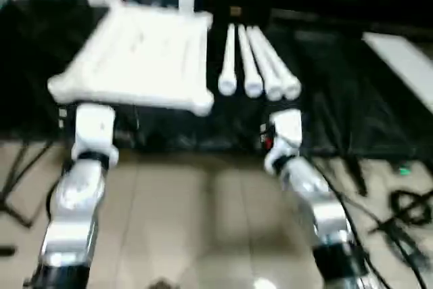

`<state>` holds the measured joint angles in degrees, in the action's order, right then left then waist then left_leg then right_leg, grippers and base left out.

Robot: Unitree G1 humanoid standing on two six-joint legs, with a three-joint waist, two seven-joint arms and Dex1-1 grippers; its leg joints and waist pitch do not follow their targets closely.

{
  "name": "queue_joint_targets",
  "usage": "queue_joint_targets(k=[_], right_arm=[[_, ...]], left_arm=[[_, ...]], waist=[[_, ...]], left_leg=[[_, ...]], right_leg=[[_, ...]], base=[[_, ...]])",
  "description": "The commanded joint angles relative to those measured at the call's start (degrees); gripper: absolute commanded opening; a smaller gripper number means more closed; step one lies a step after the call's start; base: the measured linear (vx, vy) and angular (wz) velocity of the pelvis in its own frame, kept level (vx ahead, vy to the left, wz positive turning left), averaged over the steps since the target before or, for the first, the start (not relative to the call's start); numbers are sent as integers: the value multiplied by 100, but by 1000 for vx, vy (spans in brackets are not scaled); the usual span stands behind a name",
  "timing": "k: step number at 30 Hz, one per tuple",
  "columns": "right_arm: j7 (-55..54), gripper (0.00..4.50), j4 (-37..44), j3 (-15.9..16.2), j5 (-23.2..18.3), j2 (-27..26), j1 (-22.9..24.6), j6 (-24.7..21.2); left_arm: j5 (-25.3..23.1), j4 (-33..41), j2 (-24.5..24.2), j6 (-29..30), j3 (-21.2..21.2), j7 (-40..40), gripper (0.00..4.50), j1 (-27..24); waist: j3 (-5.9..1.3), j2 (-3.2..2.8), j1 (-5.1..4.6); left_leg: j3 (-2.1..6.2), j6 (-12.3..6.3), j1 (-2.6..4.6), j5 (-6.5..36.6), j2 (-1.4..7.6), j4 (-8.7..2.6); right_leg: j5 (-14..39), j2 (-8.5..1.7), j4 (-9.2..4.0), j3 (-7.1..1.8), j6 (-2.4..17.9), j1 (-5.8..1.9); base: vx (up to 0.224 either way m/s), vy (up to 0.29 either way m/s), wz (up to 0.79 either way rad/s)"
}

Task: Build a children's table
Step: Move to table

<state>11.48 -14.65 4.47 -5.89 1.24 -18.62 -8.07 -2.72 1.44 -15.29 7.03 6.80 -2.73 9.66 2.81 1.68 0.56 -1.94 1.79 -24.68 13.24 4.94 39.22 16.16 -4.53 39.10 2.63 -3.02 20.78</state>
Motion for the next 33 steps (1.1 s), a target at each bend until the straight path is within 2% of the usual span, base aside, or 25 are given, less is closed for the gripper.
queue_joint_targets(k=[1,2,3,5,7,8,10,12,16,17,18,19,20,21,22,23,25,26,27,28,29,30,31,32,33], right_arm=[[-51,450,-118,-78,49,34,-61,67],[-60,450,-124,-72,51,33,-61,83],[21,450,-111,-77,-19,19,-33,110],[41,450,-115,-4,64,55,-23,225],[167,450,-169,79,125,55,-60,307],[167,450,-172,83,131,55,-62,314],[209,450,-232,137,150,12,-114,367],[258,450,-266,205,155,-13,-132,348],[420,450,-235,326,142,-19,-115,329],[455,450,-171,383,172,-10,-88,350],[515,450,-76,316,31,-31,-24,305],[508,450,-51,294,13,-34,-10,287],[412,450,14,240,54,-26,11,219],[316,450,120,157,33,-42,46,145],[269,450,147,142,45,-45,59,122],[136,450,238,88,78,-36,97,47],[107,450,406,-29,22,32,159,15],[26,450,473,-61,86,62,199,39],[-241,450,541,-128,198,11,272,23],[-245,450,548,-135,193,10,277,18],[-340,450,657,-241,153,-4,350,-27],[-439,450,699,-279,187,-20,375,-28],[-439,450,699,-279,187,-20,375,-28],[-609,450,725,-324,285,-22,391,-53],[-726,450,749,-357,360,-33,403,-86]], left_arm=[[32,30,1,-89,-11,-41,445,96],[51,19,4,-144,-6,-62,445,106],[55,-21,-1,-148,-2,-57,445,126],[26,-64,-23,-125,-11,-42,445,139],[-68,-75,-63,-82,-51,-49,445,108],[-65,-73,-62,-76,-49,-51,445,105],[43,-23,-28,-40,27,-64,445,48],[67,89,-27,5,39,-92,445,-63],[82,336,18,85,-2,-117,445,-323],[93,412,46,128,-21,-118,445,-413],[42,487,101,173,-88,-81,445,-506],[37,498,117,178,-105,-78,445,-521],[66,510,164,176,-146,-102,445,-530],[70,431,179,123,-189,-128,445,-458],[78,398,181,109,-192,-136,445,-430],[100,325,200,89,-217,-148,445,-347],[87,221,261,83,-309,-141,445,-183],[91,104,269,47,-352,-180,445,-88],[77,-240,196,-138,-386,-294,445,104],[73,-247,196,-141,-389,-295,445,110],[59,-321,198,-148,-421,-322,445,198],[83,-356,193,-110,-405,-344,445,262],[83,-356,193,-110,-405,-344,445,262],[121,-396,191,-103,-398,-392,445,329],[142,-420,193,-98,-386,-431,445,372]], waist=[[-278,105,227],[-270,120,272],[-237,44,348],[-203,-62,360],[-223,-114,336],[-216,-204,435],[-284,-214,392],[-185,-226,405],[-15,-190,472],[-28,-281,489],[-66,-358,355],[-49,-366,286],[-119,-338,242],[-151,-329,240],[-144,-306,236],[-121,-277,192],[-87,-156,169],[-71,87,323],[-71,131,491],[-161,222,570],[-207,138,578],[-266,98,574],[-279,55,580],[-322,-159,547],[-384,-455,431]], left_leg=[[-76,-49,194,583,390,-472],[-130,-22,217,540,402,-543],[-229,-3,256,572,507,-682],[-307,147,307,1139,671,-880],[-356,318,341,1669,783,-992],[-163,-59,-21,1696,562,-1148],[-59,-366,-20,1647,480,-1059],[-46,-223,-48,2508,458,-1022],[-304,-139,61,3028,538,-658],[-341,-141,270,2795,658,-659],[-278,138,735,3302,873,-906],[-88,255,925,3896,997,-1145],[174,286,1171,4530,1235,-1393],[276,-100,1251,4535,1274,-1425],[278,-348,1247,4443,1262,-1422],[128,-737,1181,4191,1157,-1429],[-305,-776,1041,3983,866,-1425],[-723,-670,926,3177,454,-916],[-684,-706,730,1625,318,-165],[-499,-688,288,746,299,76],[-416,-637,116,486,252,148],[-368,-578,-17,146,198,125],[-367,-592,-2,-54,202,38],[-369,-624,2,-600,285,-294],[-330,-628,449,-1258,498,-830]], right_leg=[[538,-872,-872,-473,-95,-200],[1080,-797,-900,-441,-70,-194],[2001,-712,-964,-400,260,-152],[2593,-545,-943,-297,751,-42],[2231,-439,-891,-235,952,-17],[1987,-478,-862,159,1022,-306],[1708,-547,-900,347,1208,-426],[2903,-657,-1103,492,1103,-612],[4957,-912,-1515,696,875,-944],[4755,-841,-1571,668,892,-957],[3802,-381,-1283,593,949,-662],[3053,-142,-936,586,955,-514],[1563,38,-300,363,820,-312],[839,46,-52,226,520,-123],[625,29,20,181,429,-52],[170,3,39,142,380,32],[-142,-155,-421,33,530,-60],[1612,-549,-1070,-497,655,-307],[4041,-999,-1488,-1082,1026,-654],[4103,-971,-1366,-1218,1167,-1075],[3592,-890,-1248,-1148,1264,-1200],[2236,-661,-1162,-1026,1576,-1284],[1639,-577,-1177,-930,1756,-1281],[859,-301,-1129,-676,1898,-1254],[350,121,-933,-120,1310,-971]], base=[[-109,-170,1],[-115,-180,-7],[-105,-138,-7],[-96,-121,-5],[-62,-70,1],[-58,-43,12],[-36,-22,33],[17,-20,48],[63,-2,53],[114,44,60],[112,44,48],[112,44,48],[141,46,20],[180,43,5],[180,43,5],[160,12,1],[152,-26,2],[183,-95,22],[233,-97,24],[233,-97,24],[249,-46,0],[238,-20,4],[238,-20,4],[223,17,16],[260,88,6]])
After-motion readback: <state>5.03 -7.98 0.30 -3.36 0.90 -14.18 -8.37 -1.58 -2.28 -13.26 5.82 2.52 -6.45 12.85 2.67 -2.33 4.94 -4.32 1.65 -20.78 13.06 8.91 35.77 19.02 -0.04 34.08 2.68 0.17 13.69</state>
